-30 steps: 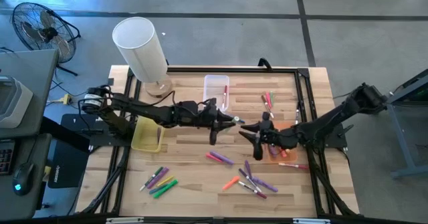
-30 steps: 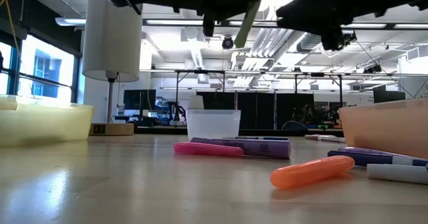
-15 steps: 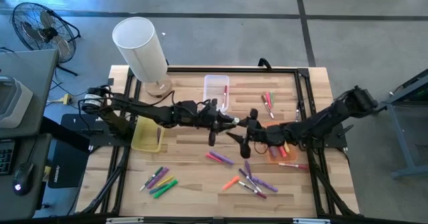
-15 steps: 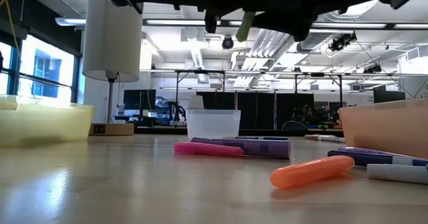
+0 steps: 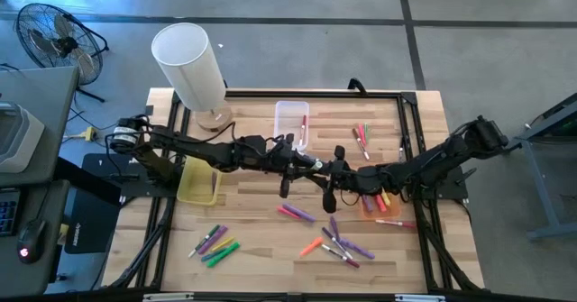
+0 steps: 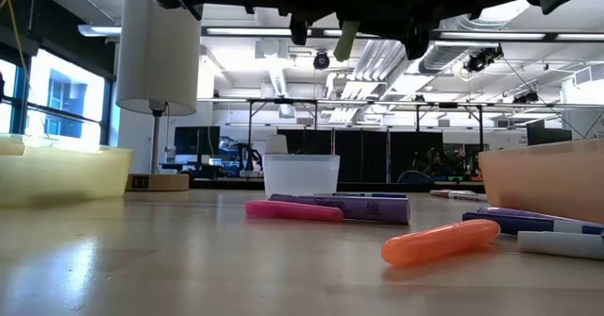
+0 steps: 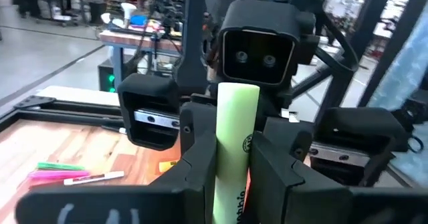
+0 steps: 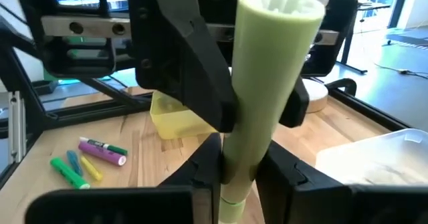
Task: Pick & Place Markers
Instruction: Put the light green highlighter pen into the orange bin
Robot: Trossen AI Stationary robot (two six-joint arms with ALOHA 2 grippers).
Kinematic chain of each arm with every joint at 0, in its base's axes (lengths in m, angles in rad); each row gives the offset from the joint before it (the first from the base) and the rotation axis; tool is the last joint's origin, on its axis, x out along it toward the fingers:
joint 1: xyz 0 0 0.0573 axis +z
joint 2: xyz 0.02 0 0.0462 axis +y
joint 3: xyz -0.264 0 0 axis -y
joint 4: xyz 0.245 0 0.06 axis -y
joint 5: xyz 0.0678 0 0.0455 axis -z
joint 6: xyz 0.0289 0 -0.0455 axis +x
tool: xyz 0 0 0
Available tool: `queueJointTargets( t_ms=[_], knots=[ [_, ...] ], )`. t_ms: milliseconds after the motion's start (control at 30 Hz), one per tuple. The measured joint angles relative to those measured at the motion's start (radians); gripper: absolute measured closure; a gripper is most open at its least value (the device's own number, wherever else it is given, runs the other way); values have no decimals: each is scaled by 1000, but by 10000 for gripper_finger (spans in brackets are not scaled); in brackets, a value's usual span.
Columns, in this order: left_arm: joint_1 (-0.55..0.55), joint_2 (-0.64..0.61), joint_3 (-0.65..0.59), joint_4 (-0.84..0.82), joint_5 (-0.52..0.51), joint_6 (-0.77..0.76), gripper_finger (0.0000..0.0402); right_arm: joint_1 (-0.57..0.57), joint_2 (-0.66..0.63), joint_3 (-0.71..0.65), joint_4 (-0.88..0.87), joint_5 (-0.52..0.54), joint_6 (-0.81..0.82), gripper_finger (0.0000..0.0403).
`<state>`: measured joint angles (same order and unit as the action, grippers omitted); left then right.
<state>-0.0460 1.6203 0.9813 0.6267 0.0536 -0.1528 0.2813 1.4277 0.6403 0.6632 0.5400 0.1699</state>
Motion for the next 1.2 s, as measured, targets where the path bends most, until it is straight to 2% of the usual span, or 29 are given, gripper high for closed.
queueJointTargets(
  t_ms=[133,300,433,667,800,900,1000,1067,1200],
  knots=[
    [0,0,0,-4,15,-6,321,0,0,0,-1,0,-8,347],
    [0,0,0,-5,13,-21,270,-1,0,0,-2,7,-20,331],
    [0,0,0,-5,-32,-19,232,-1,0,0,-4,10,-8,342],
    [1,-66,2,-119,-37,154,209,0,-25,0,-108,11,83,335],
    [0,-175,3,-293,-45,163,209,12,-105,0,-278,40,181,333],
    [0,-261,2,-511,-99,133,209,31,-196,0,-475,52,281,343],
    [0,-341,4,-729,-147,73,209,48,-302,0,-689,50,447,344],
    [0,-385,1,-899,-175,8,209,56,-369,0,-829,25,571,340],
    [0,-414,-1,-1138,-231,-133,208,62,-464,0,-1107,-97,835,331]
  ],
)
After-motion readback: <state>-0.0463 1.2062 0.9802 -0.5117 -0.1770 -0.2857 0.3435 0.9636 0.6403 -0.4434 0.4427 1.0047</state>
